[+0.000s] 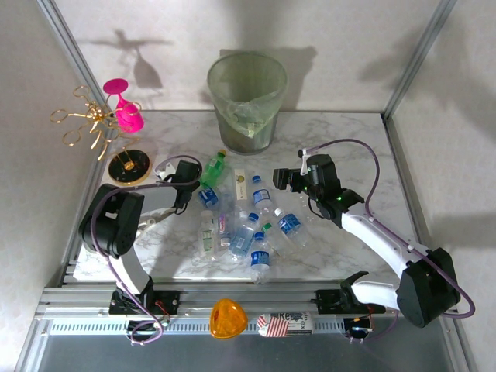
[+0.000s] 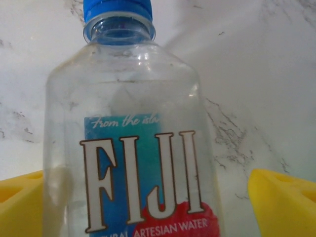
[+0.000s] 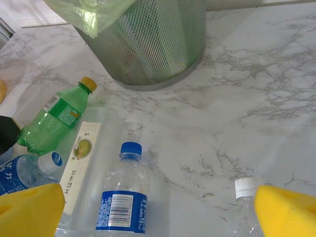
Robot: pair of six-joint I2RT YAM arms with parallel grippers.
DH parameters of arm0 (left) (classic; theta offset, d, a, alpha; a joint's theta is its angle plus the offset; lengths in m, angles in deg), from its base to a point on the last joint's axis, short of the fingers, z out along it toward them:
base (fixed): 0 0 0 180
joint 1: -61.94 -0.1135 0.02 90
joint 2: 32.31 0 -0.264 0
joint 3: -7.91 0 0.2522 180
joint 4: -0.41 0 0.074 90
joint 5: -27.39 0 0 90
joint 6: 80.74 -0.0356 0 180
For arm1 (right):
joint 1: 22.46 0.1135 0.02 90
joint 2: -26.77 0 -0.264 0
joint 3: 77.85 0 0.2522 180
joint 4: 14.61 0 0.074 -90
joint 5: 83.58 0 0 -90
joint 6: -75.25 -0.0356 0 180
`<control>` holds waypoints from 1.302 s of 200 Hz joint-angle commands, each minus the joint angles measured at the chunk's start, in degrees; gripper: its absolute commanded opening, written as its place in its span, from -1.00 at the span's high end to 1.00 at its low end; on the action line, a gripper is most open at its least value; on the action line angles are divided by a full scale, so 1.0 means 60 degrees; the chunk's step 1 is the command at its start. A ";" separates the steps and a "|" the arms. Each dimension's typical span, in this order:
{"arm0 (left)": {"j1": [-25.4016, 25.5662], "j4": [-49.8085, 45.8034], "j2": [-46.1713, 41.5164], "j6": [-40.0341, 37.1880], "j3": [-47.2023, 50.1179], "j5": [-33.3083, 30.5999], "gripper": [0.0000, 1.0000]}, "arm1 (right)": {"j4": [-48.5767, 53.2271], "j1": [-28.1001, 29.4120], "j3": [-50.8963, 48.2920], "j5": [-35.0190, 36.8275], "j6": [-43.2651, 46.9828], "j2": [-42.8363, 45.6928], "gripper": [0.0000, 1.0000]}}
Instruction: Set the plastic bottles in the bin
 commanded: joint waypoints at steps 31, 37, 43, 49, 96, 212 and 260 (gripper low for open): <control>-0.0048 -0.0192 0.0194 0.0152 -0.0018 -0.0366 -0.50 | -0.0017 0.0073 -0.0107 0.0215 0.0061 -0.0030 -0.97; -0.0045 -0.0176 0.0169 0.0127 0.0002 -0.0369 -0.46 | -0.0017 0.0077 -0.0103 0.0219 0.0074 -0.0040 -0.98; -0.0062 -0.0156 0.0143 0.0128 0.0031 -0.0383 -0.44 | -0.0035 0.0073 -0.0103 0.0206 0.0057 -0.0042 -0.97; -0.0060 -0.0148 0.0103 0.0123 0.0056 -0.0411 -0.41 | -0.0031 0.0074 -0.0103 0.0213 0.0048 -0.0051 -0.97; -0.0060 -0.0024 -0.0341 0.0048 0.0254 -0.0513 -0.18 | -0.0057 0.0074 -0.0088 0.0126 -0.0047 -0.0103 -0.97; 0.0080 0.0558 -0.4631 -0.1019 0.0681 0.0011 0.17 | -0.0431 0.0073 -0.0300 -0.0237 -0.0028 -0.0039 -0.97; 0.0237 0.2352 -0.6517 -0.1533 0.0455 0.1992 0.40 | -0.0748 0.0073 -0.0570 -0.0788 0.0001 0.0187 -0.97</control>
